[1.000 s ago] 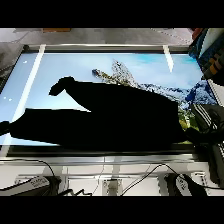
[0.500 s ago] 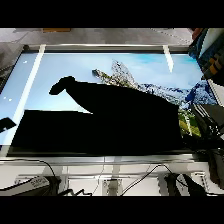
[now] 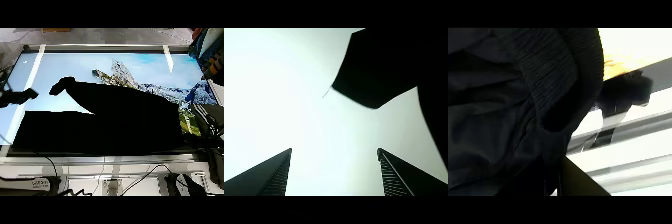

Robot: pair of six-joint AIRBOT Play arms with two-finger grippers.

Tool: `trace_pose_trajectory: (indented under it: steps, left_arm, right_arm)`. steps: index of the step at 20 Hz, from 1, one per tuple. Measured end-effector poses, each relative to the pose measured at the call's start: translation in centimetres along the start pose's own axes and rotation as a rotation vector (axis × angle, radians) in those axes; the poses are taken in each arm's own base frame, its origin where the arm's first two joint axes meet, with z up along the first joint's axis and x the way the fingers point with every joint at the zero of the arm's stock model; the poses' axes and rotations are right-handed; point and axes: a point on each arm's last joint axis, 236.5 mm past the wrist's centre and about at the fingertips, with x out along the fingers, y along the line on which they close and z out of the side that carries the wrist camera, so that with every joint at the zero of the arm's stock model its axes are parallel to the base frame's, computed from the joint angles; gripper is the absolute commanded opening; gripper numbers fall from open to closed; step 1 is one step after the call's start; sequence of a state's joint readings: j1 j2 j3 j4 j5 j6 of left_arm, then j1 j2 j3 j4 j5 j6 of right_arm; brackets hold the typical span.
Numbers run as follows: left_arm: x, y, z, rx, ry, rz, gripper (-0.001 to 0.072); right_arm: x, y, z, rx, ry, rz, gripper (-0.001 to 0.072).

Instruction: Fold the clothes and pants, and hang the long-sleeved shirts on hangers.

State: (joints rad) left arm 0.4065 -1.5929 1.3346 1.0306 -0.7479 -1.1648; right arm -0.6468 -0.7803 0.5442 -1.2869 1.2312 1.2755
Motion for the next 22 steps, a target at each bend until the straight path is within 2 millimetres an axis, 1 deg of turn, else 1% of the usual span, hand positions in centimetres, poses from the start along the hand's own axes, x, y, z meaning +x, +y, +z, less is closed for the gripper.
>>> trace_pose_trajectory:
  steps: [2, 4, 6, 7, 9, 11, 14, 15, 17, 18, 19, 22]
  left_arm:
    - [2.9, -1.4, 0.6, -0.054, 0.01, -0.023, 0.058]
    - [5.4, -1.8, 0.6, -0.101, 0.025, -0.031, 0.0579]
    - [7.4, -1.8, 0.6, -0.134, 0.031, -0.034, 0.0578]
    - [8.1, -1.7, 0.4, -0.144, 0.041, -0.035, 0.0564]
    - [9.4, -1.6, -0.1, -0.163, 0.054, -0.033, 0.0489]
    - [10.4, -1.3, -0.8, -0.186, 0.071, -0.031, 0.0489]
    - [11.5, -0.9, -1.2, -0.221, 0.072, -0.025, 0.0478]
    - [11.9, -0.9, -1.2, -0.226, 0.066, -0.024, 0.0449]
    - [12.6, -0.8, -1.3, -0.235, 0.055, -0.018, 0.0156]
    - [12.8, -0.7, -1.2, -0.235, 0.045, -0.013, 0.0039]
    - [13.0, -0.8, -1.0, -0.235, 0.033, -0.01, 0.0015]
    - [13.0, -0.9, 0.0, -0.227, -0.007, -0.002, 0.0015]
  right_arm:
    - [0.0, -0.1, 0.3, 0.0, -0.012, -0.004, 0.002]
    - [0.0, -0.1, 0.5, 0.0, -0.02, -0.006, 0.0021]
    - [0.0, -0.2, 0.6, 0.0, -0.024, -0.007, 0.002]
    - [0.0, -0.2, 0.7, 0.0, -0.028, -0.009, 0.002]
    - [0.0, -0.2, 0.9, 0.001, -0.038, -0.01, 0.002]
    - [0.0, -0.2, 1.1, 0.002, -0.048, -0.01, 0.0021]
    - [0.0, -0.2, 1.3, 0.003, -0.056, -0.01, 0.002]
    - [0.0, -0.2, 1.4, 0.003, -0.058, -0.01, 0.002]
    - [0.0, -0.3, 1.4, 0.003, -0.061, -0.011, 0.002]
    - [0.0, -0.3, 1.5, 0.003, -0.062, -0.01, 0.002]
    - [0.0, -0.3, 1.5, 0.003, -0.063, -0.011, 0.0021]
    - [0.0, -0.2, 1.5, 0.004, -0.064, -0.01, 0.002]
